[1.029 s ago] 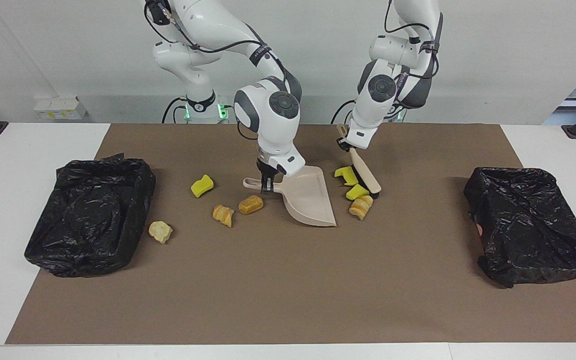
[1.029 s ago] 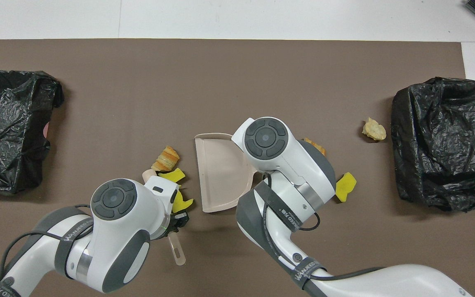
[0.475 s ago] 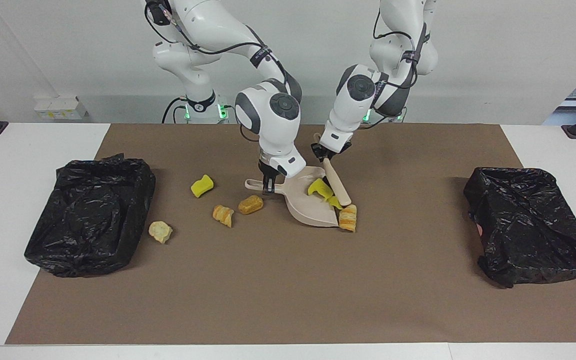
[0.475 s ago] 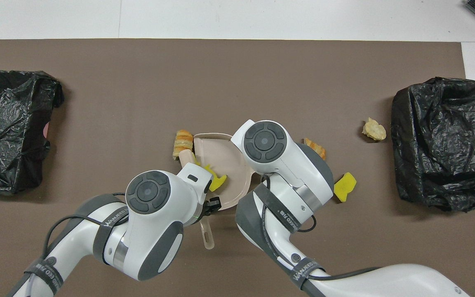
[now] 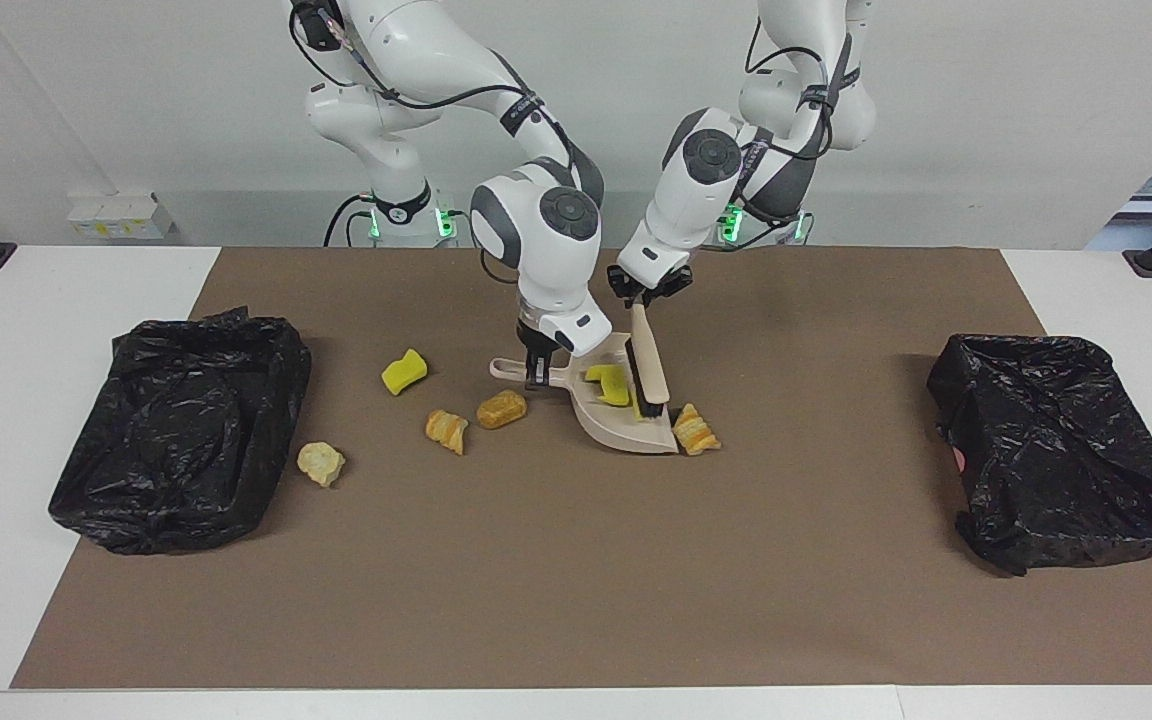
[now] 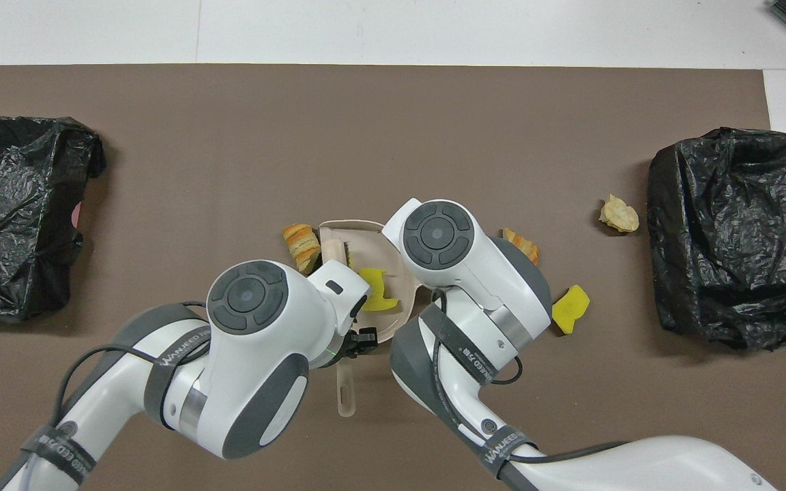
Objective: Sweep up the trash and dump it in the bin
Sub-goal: 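Sweep the crusts and sponges into the dustpan with the left gripper, then sweep the remaining pieces into the dustpan with the left gripper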
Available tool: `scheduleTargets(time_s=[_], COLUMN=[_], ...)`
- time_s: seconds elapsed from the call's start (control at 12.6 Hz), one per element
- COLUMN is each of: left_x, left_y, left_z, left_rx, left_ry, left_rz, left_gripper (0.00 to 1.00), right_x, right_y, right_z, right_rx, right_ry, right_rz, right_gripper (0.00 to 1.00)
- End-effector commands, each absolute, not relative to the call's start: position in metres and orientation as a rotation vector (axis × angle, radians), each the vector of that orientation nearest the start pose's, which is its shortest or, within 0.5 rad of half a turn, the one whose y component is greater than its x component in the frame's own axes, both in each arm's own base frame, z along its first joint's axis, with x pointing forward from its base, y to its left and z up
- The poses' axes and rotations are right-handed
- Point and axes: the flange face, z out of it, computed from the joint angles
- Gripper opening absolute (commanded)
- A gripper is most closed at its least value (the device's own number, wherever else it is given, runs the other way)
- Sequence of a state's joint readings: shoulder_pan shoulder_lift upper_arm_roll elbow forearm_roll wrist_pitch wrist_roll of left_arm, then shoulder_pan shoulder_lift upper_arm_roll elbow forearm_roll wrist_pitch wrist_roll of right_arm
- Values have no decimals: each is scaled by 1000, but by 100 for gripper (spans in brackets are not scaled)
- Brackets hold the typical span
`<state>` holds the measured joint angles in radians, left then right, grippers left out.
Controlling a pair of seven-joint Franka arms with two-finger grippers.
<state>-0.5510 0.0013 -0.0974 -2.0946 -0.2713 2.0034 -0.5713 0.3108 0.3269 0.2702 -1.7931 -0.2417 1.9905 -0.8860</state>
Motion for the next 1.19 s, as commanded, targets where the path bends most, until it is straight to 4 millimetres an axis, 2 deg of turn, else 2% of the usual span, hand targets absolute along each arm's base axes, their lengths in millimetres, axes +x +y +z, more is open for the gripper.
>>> scheduleTargets(time_s=[0.0, 0.08, 0.24, 0.32, 0.47, 0.79, 0.95, 1.11], left_x=[446, 460, 473, 485, 494, 505, 514, 515], left_y=[-295, -273, -253, -232, -209, -200, -187, -185], left_z=[421, 418, 415, 414, 409, 382, 365, 362], left_rx=[-3272, -3281, -3295, -3302, -3303, -3240, -3192, -3187], left_ry=[-23, -4, 33, 79, 143, 250, 332, 359], left_rz=[404, 399, 367, 337, 326, 302, 291, 290], left_gripper=[0, 0, 0, 0, 0, 0, 0, 0], right_x=[536, 536, 536, 535, 535, 535, 534, 530], right_y=[325, 325, 323, 322, 321, 320, 318, 317], right_z=[363, 362, 362, 362, 362, 361, 361, 361], right_rx=[-2341, -2341, -2344, -2344, -2351, -2352, -2354, -2371], right_ry=[-2245, -2245, -2240, -2238, -2232, -2230, -2232, -2216], right_rz=[178, 185, 191, 213, 215, 218, 242, 291], right_gripper=[0, 0, 0, 0, 0, 0, 0, 0])
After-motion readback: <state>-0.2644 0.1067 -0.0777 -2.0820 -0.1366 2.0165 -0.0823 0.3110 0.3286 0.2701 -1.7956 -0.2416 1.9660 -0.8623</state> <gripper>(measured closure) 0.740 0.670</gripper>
